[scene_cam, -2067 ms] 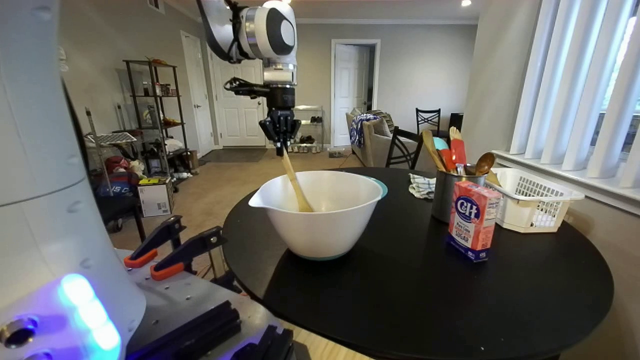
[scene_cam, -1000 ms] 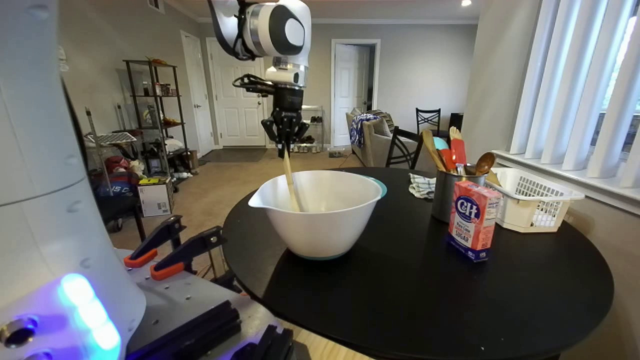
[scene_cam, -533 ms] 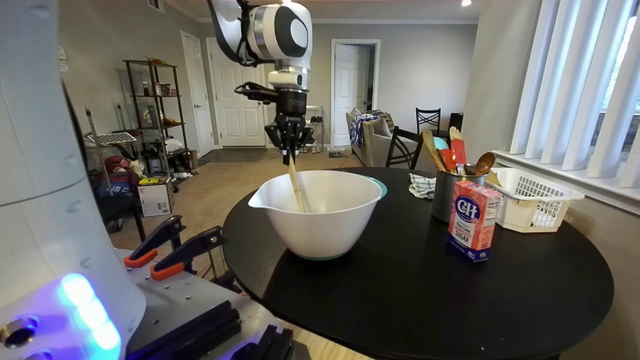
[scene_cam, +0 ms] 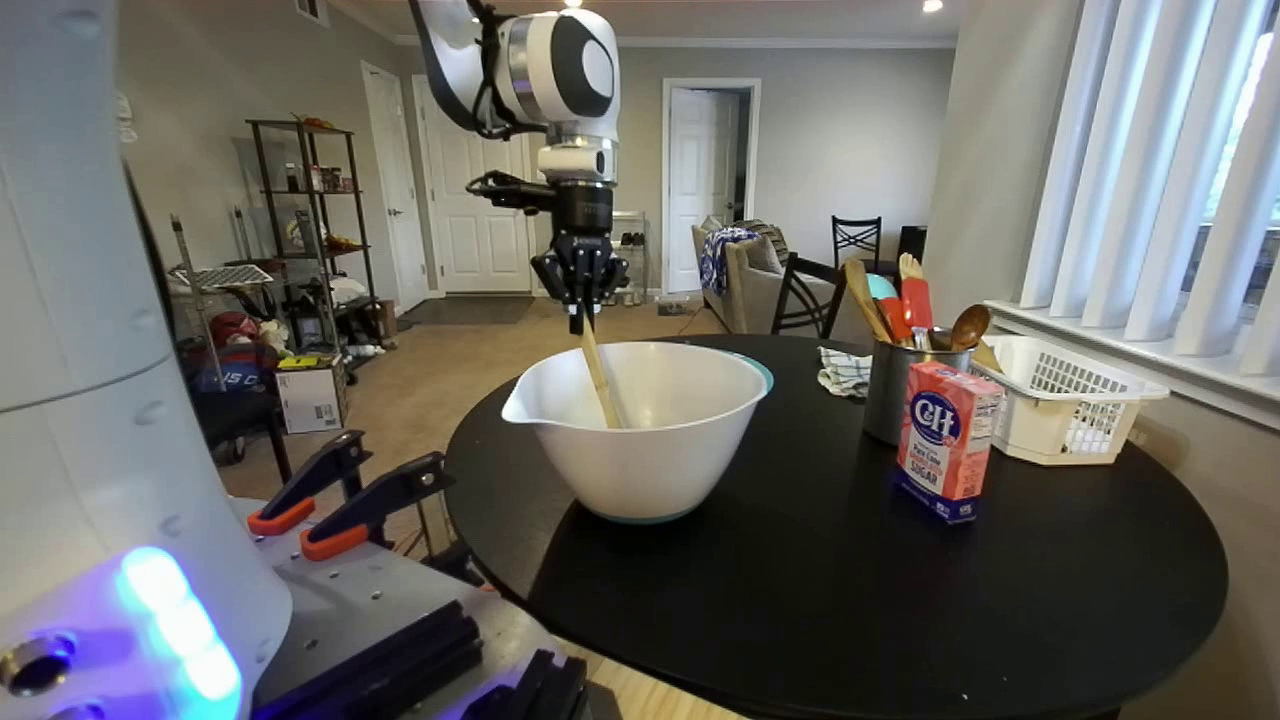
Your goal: Use the wooden spoon to stir the contents in the white bowl.
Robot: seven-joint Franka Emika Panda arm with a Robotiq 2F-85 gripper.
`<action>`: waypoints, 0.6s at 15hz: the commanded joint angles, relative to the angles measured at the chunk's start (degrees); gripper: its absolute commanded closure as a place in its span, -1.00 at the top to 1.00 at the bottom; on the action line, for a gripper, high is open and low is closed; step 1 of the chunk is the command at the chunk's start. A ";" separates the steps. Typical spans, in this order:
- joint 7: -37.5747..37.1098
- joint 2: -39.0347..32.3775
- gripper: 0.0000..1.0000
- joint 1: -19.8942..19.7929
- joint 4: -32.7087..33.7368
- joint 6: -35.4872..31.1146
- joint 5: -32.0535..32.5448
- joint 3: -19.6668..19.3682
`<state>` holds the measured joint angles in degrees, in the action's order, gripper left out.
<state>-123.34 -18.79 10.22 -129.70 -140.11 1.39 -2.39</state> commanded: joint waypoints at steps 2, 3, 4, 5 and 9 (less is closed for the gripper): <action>-1.41 1.00 -0.91 1.65 -1.70 -2.60 6.45 -0.88; -1.13 0.79 -0.91 2.02 -1.21 -2.67 8.09 -0.87; -0.80 0.48 -0.91 2.07 -0.93 -3.10 9.22 -0.84; -0.18 0.36 -0.90 2.32 -0.71 -4.07 10.46 -0.65; 2.14 0.12 -0.90 2.99 -0.66 -10.44 13.68 0.16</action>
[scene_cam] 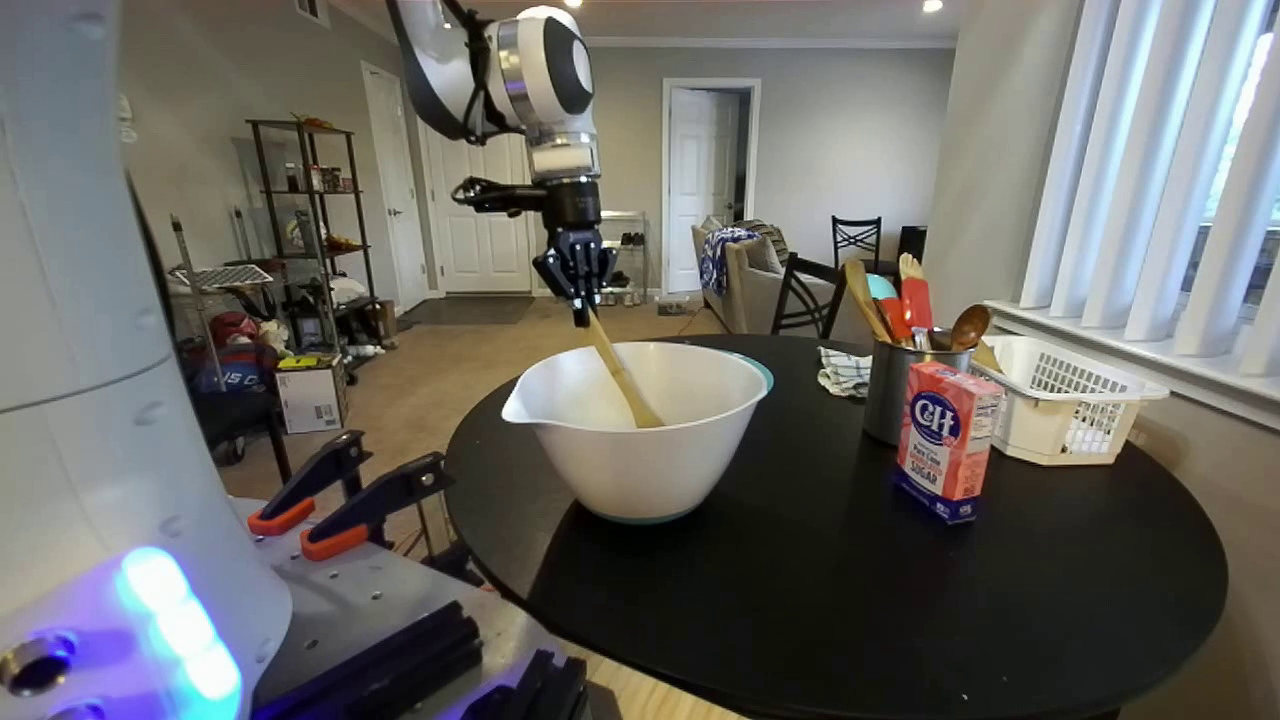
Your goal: Use the wooden spoon to stir the contents in the white bowl.
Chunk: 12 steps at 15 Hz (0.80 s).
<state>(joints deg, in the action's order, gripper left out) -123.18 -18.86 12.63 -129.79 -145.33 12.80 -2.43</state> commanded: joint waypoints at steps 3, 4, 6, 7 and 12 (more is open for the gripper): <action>3.89 0.12 -0.91 1.55 -0.96 -10.55 3.86 0.44; 5.25 0.19 -0.91 1.67 -1.24 -12.30 3.90 0.81; 9.47 0.36 -0.91 0.78 -1.59 -13.88 1.23 2.44; 12.80 0.32 -0.91 -1.09 -1.48 -13.04 -3.79 4.74; 21.90 0.36 -0.90 -9.62 -0.51 -6.77 -28.31 13.82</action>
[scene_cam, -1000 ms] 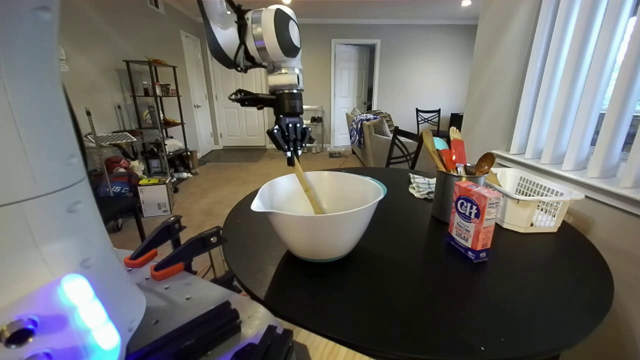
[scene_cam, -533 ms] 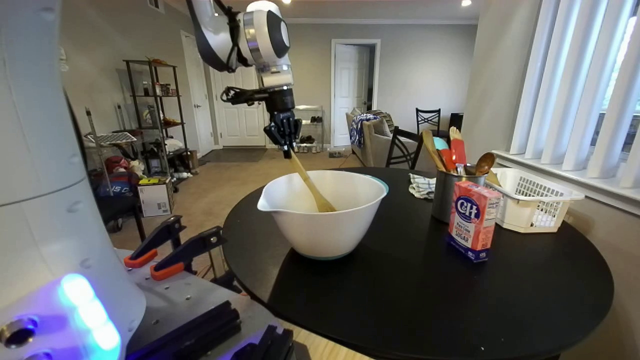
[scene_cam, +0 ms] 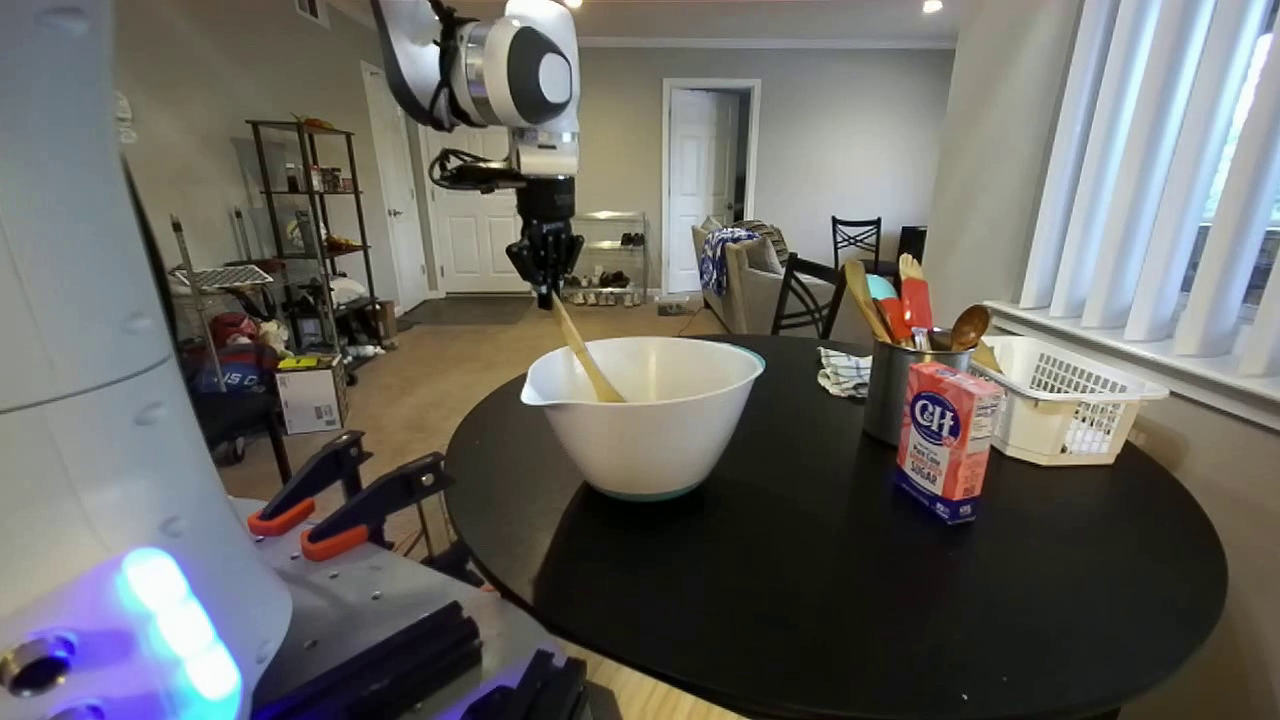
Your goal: Use the wooden spoon to stir the contents in the white bowl.
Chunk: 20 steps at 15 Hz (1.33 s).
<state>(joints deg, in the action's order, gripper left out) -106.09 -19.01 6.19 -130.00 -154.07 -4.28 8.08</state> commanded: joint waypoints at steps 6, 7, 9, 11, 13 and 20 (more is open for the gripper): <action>7.97 1.27 -0.90 -2.87 -1.02 2.35 -24.86 1.40; 7.40 1.59 -0.90 -2.40 -1.45 1.95 -24.68 0.70; 5.88 2.11 -0.90 -1.62 -2.07 1.84 -23.74 -0.59; 4.42 2.46 -0.90 -0.99 -2.48 2.09 -22.77 -1.57; 1.92 2.66 -0.90 -0.10 -2.74 2.88 -21.55 -2.84; -3.84 3.30 -0.90 1.25 -3.98 6.11 -16.99 -6.39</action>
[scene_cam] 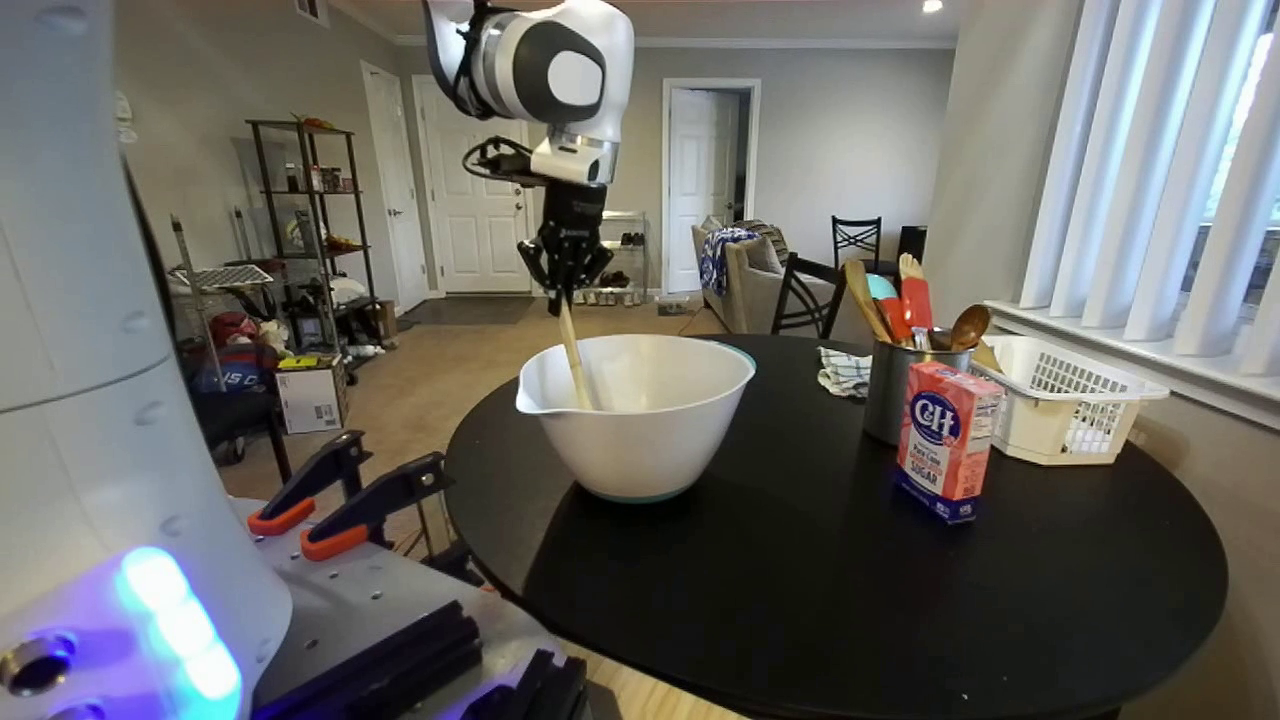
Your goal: Use the wooden spoon to stir the contents in the white bowl.
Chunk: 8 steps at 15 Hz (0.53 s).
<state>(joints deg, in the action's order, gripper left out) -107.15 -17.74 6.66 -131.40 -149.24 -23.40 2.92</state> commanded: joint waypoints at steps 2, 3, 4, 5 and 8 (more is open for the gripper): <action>-2.79 1.81 -0.90 1.20 -2.38 0.94 4.25 -1.87; -3.04 1.66 -0.90 1.66 -2.34 0.69 6.05 -2.40; -3.12 1.57 -0.91 1.84 -2.32 0.65 7.49 -2.64; -3.30 1.47 -0.91 2.20 -2.36 0.34 9.52 -3.02; -3.39 1.11 -0.91 3.84 -2.21 -0.23 16.67 -4.53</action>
<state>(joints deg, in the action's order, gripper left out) -108.70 -17.71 8.40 -132.21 -148.64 -12.91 0.21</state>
